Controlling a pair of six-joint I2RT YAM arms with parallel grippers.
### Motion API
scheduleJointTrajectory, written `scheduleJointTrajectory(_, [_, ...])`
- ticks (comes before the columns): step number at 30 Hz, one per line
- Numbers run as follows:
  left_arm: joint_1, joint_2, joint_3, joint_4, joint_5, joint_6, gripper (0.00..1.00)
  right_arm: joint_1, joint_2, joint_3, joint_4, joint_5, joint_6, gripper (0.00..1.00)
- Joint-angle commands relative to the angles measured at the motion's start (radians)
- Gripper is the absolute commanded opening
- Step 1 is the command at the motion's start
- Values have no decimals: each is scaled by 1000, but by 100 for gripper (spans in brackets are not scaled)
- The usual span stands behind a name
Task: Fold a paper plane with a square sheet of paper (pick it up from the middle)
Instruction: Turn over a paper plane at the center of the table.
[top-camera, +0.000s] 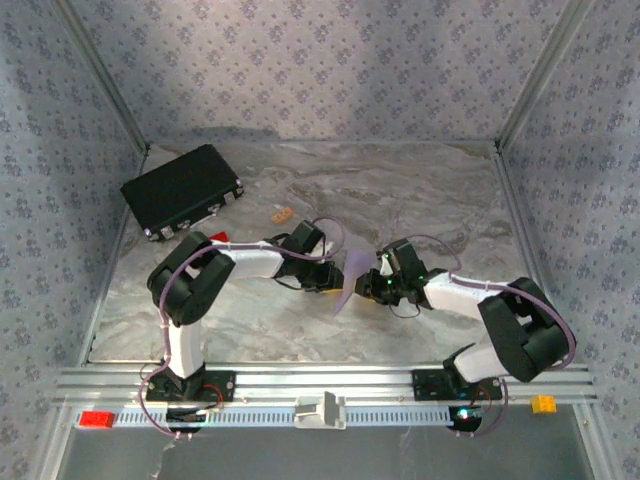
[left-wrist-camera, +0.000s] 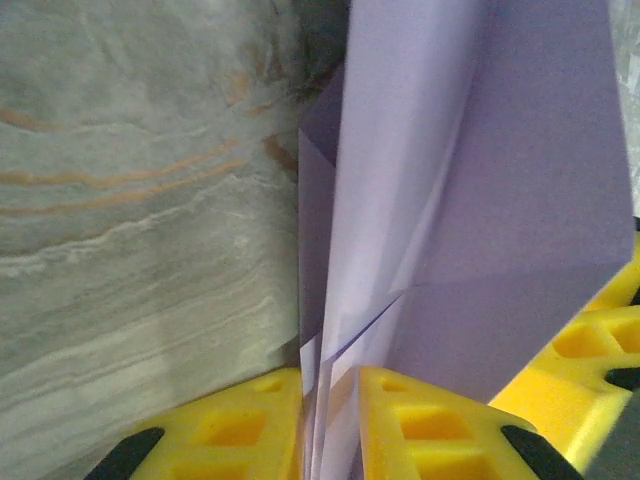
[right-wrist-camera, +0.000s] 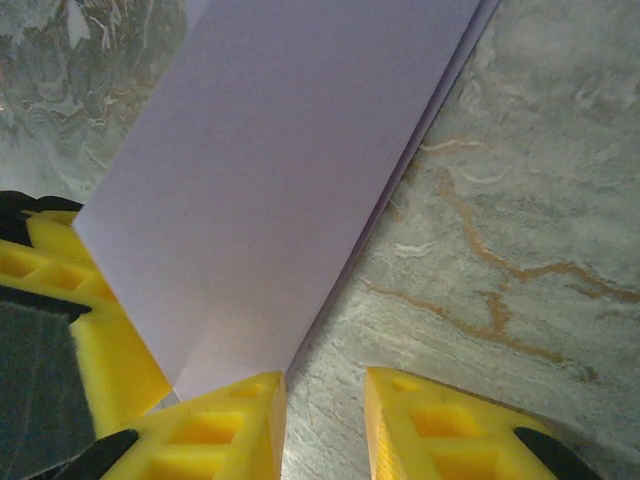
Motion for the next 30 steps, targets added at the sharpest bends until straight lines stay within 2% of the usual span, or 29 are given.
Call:
scheduleJointTrajectory(1, [-11,16,24,-7,36,20,20,6,14,25,9,-24,11,27])
scheduleJointTrajectory(10, [-13,29,30,16,64,12,20,6,29,15,19,-37,11,26])
scheduleJointTrajectory(20, [-19,5,31,31,70,18,4,-6,-9,3,13,-17,12,26])
scheduleJointTrajectory(24, [-20,-92,1,21,-39,17,2,-23,-82,-5,-43,39,3,26])
scheduleJointTrajectory(30, [-39,-235,-12,-136,-350,46,0,-55,-188,-25,-59,59,26,28])
